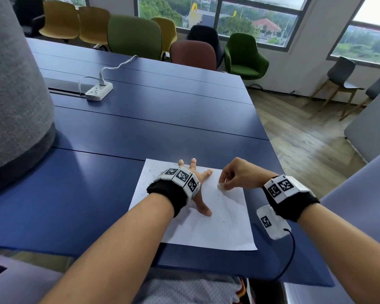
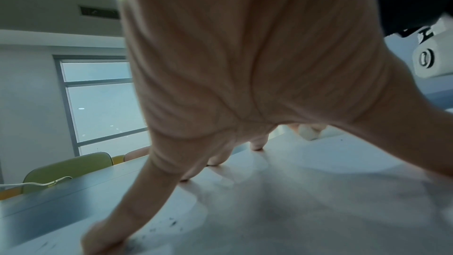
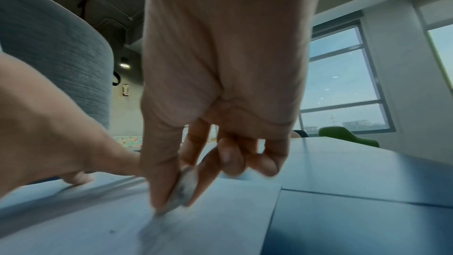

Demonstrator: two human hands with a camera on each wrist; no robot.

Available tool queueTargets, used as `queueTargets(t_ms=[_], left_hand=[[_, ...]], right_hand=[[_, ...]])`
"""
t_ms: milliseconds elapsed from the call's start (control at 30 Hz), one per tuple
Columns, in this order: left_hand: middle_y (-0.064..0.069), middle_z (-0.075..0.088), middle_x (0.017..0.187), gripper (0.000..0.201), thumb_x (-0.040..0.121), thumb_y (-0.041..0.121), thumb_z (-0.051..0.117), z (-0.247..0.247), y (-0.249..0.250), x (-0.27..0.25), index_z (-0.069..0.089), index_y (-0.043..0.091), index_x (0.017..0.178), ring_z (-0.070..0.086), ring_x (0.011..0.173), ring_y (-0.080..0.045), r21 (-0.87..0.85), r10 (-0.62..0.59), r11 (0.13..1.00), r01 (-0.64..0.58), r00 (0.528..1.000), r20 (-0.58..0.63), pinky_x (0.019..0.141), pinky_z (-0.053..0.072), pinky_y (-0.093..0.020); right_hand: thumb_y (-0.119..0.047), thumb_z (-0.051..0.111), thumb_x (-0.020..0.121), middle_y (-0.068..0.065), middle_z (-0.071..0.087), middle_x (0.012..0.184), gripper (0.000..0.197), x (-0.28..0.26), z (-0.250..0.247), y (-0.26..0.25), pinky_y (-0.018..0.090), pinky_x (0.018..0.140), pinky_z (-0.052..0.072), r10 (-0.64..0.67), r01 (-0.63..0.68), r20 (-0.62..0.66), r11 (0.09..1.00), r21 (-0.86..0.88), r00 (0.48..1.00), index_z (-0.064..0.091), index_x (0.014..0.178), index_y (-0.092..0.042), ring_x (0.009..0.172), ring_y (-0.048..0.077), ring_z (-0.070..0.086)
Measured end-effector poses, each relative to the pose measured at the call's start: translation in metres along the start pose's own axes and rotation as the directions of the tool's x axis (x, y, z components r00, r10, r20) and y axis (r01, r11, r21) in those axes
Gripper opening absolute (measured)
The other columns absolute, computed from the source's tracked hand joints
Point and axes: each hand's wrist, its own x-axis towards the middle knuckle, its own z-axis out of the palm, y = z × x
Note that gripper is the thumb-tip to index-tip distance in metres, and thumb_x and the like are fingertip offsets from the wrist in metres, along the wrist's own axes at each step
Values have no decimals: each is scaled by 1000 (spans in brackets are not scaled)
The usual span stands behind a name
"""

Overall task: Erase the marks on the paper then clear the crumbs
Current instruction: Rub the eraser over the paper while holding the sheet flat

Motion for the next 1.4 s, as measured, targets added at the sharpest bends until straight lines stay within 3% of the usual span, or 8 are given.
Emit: queueTargets(t_ms=[333, 467, 633, 800, 933, 1100, 1233, 1400], left_hand=[[-7, -27, 162, 139, 51, 78, 79, -1, 1, -1, -14, 51, 150, -17, 147, -47, 6, 1, 1000, -1, 1000, 5, 112, 20, -70], [-6, -26, 162, 138, 52, 77, 79, -2, 1, -2, -13, 50, 151, -17, 147, -47, 0, 5, 1000, -5, 1000, 7, 112, 19, -70], [-7, -27, 162, 139, 52, 77, 79, -1, 1, -3, -14, 50, 151, -18, 146, -47, 2, 3, 1000, -3, 1000, 11, 113, 19, -70], [-6, -27, 162, 139, 52, 77, 79, -3, 1, -2, -14, 50, 151, -17, 146, -47, 5, 0, 1000, 0, 1000, 20, 112, 19, -71], [-8, -26, 162, 139, 52, 77, 79, -4, 2, -5, -14, 50, 151, -16, 146, -48, 9, -2, 1000, 2, 1000, 18, 113, 19, -69], [-7, -27, 161, 138, 54, 76, 80, -5, 2, -6, -14, 49, 151, -18, 146, -47, -2, 5, 1000, -5, 1000, 28, 112, 18, -70], [-8, -27, 161, 138, 54, 76, 79, -5, 3, -6, -14, 49, 151, -17, 146, -48, 12, -5, 1000, 5, 1000, 30, 113, 18, -70], [-8, -27, 162, 137, 54, 76, 79, -6, 3, -7, -14, 49, 152, -17, 147, -47, 5, 6, 1000, -6, 1000, 25, 113, 18, -69]], right_hand=[[-23, 81, 76, -6, 71, 69, 9, -8, 0, 5, 15, 61, 46, 13, -14, 38, 999, 38, 999, 78, 81, -16, 56, -1, 57], [-23, 79, 78, -1, 73, 75, 10, -2, 0, 10, 18, 64, 48, 31, -24, -132, 998, 58, 991, 78, 79, -13, 60, 2, 57], [-26, 80, 77, 1, 75, 81, 12, -10, 1, 6, 19, 69, 49, 32, -31, 102, 999, -10, 994, 78, 83, -16, 66, 3, 59], [-21, 78, 79, 1, 73, 75, 9, -7, 2, 9, 19, 64, 47, 25, -19, -118, 998, 53, 993, 77, 80, -12, 58, 1, 55], [-23, 79, 78, -9, 70, 71, 5, -22, 4, -1, 14, 63, 43, -2, 4, 188, 1000, -12, 982, 78, 82, -19, 58, -3, 53], [-22, 79, 78, -11, 66, 66, 8, -23, 9, 1, 14, 59, 41, 12, -13, 20, 998, 64, 1000, 77, 81, -14, 53, -1, 50], [-17, 77, 78, -15, 67, 67, 8, -34, 15, -7, 10, 60, 40, -26, 34, 248, 999, -25, 968, 77, 86, -19, 56, -4, 52], [-23, 79, 78, -11, 64, 62, 8, -32, 17, -5, 13, 55, 40, -5, 3, 41, 999, 46, 999, 77, 79, -15, 50, 0, 48]])
